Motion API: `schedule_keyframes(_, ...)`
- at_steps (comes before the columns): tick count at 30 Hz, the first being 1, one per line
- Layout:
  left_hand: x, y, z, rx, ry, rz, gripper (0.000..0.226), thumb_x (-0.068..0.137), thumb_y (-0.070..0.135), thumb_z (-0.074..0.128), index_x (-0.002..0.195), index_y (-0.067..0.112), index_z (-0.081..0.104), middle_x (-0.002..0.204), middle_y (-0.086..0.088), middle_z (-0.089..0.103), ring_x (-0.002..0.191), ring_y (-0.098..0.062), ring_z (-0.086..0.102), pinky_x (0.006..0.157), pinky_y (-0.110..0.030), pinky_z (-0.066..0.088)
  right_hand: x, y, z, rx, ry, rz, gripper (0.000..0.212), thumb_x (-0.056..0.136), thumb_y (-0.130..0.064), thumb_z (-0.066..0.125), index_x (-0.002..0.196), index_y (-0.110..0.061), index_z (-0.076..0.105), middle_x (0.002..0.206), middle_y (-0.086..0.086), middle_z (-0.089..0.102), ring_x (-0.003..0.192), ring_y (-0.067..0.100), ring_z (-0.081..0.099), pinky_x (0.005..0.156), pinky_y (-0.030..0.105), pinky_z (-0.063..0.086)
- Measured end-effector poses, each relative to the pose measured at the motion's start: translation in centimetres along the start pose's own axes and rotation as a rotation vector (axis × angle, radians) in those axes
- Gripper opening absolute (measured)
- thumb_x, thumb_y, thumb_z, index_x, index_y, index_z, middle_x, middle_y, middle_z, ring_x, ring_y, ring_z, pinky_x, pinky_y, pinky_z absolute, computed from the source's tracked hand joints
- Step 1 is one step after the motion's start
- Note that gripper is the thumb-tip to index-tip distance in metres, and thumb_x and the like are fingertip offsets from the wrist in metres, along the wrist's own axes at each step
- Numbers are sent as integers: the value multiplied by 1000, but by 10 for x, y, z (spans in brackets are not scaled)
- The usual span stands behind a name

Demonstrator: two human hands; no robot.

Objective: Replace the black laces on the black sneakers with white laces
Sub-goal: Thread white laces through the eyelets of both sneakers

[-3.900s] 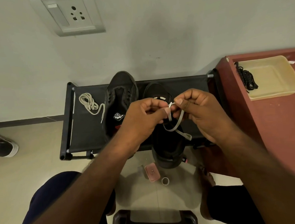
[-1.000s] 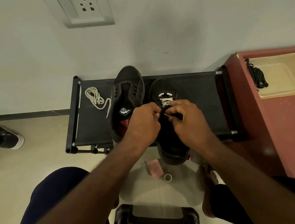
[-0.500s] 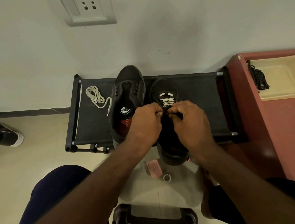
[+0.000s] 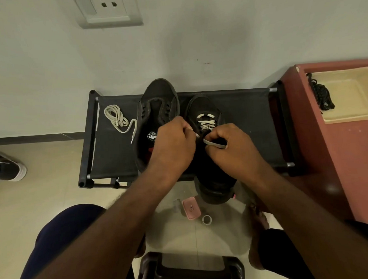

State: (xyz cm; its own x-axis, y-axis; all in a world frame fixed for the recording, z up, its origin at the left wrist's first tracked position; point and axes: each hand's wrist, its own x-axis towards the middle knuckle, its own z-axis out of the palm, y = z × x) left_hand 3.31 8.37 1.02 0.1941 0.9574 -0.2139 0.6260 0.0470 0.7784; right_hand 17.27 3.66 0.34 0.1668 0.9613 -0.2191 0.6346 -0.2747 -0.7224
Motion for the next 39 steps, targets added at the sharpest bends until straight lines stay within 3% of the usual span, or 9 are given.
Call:
schedule_keyframes(4, 4, 3, -9, -217, 73, -138, 19, 102, 14, 44, 87, 17, 57, 79, -5, 67, 68, -15, 72, 70, -35, 62, 0, 2, 0, 23, -31, 4, 13, 85, -17, 69, 88, -29, 69, 109, -7, 56, 99, 8, 55, 83, 26, 46)
schedule_keyframes(9, 6, 15, -15, -1053, -51, -463, 22, 102, 10, 36, 88, 9, 53, 81, -9, 68, 85, -24, 72, 86, -37, 58, 0, 1, -3, 19, -40, -26, 9, 88, -17, 66, 85, -25, 69, 93, -14, 54, 90, 3, 56, 75, 20, 46)
schedule_keyframes(15, 4, 24, -35, -1465, -221, -485, 21, 97, 11, 39, 79, 14, 49, 60, 2, 42, 55, -10, 44, 86, -34, 51, 3, 1, -6, 49, -72, 4, 7, 89, -19, 68, 92, -22, 74, 99, -12, 58, 90, 4, 58, 68, 14, 44)
schedule_keyframes(17, 3, 26, -37, -1291, -237, -388, 21, 98, 9, 39, 82, 14, 51, 62, 3, 42, 53, -9, 39, 75, -29, 48, 2, -1, -9, 90, -82, 33, 9, 89, -15, 66, 91, -19, 74, 95, -15, 58, 88, 5, 59, 69, 14, 46)
schedule_keyframes(21, -4, 16, -20, 59, -113, 24, 11, 96, 7, 52, 92, 12, 61, 82, 0, 59, 71, -13, 55, 69, -23, 45, 0, -7, -9, 187, -96, 39, 30, 90, -23, 55, 85, 2, 71, 91, 13, 65, 83, 23, 60, 66, 27, 48)
schedule_keyframes(24, -11, 16, -2, 493, -203, 125, 14, 94, 11, 55, 109, 10, 55, 95, -8, 57, 90, -24, 60, 78, -32, 49, -1, -13, -9, 256, -67, 43, 54, 73, -31, 43, 91, 17, 63, 99, 33, 60, 87, 32, 53, 77, 42, 44)
schedule_keyframes(28, -6, 16, 1, 520, -161, 94, 31, 97, 12, 53, 127, 11, 47, 108, -12, 61, 98, -28, 61, 83, -36, 50, -1, -11, -10, 344, -90, 94, 47, 80, -25, 44, 91, 16, 64, 99, 28, 59, 86, 24, 54, 68, 34, 47)
schedule_keyframes(32, -5, 14, -6, 477, -186, 98, 16, 98, 12, 50, 109, 12, 62, 94, -4, 60, 93, -24, 63, 73, -27, 46, 3, -2, -11, 423, -147, 181, 35, 94, -18, 41, 84, -23, 74, 97, -12, 65, 86, -8, 60, 79, 22, 45)
schedule_keyframes(39, -2, 14, -24, 81, -29, 130, 15, 102, 15, 47, 104, 15, 63, 98, 2, 61, 86, -8, 58, 71, -11, 42, 8, 1, -10, 363, -163, 220, 33, 97, -26, 49, 82, -32, 77, 113, -5, 66, 104, 12, 62, 98, 41, 50)
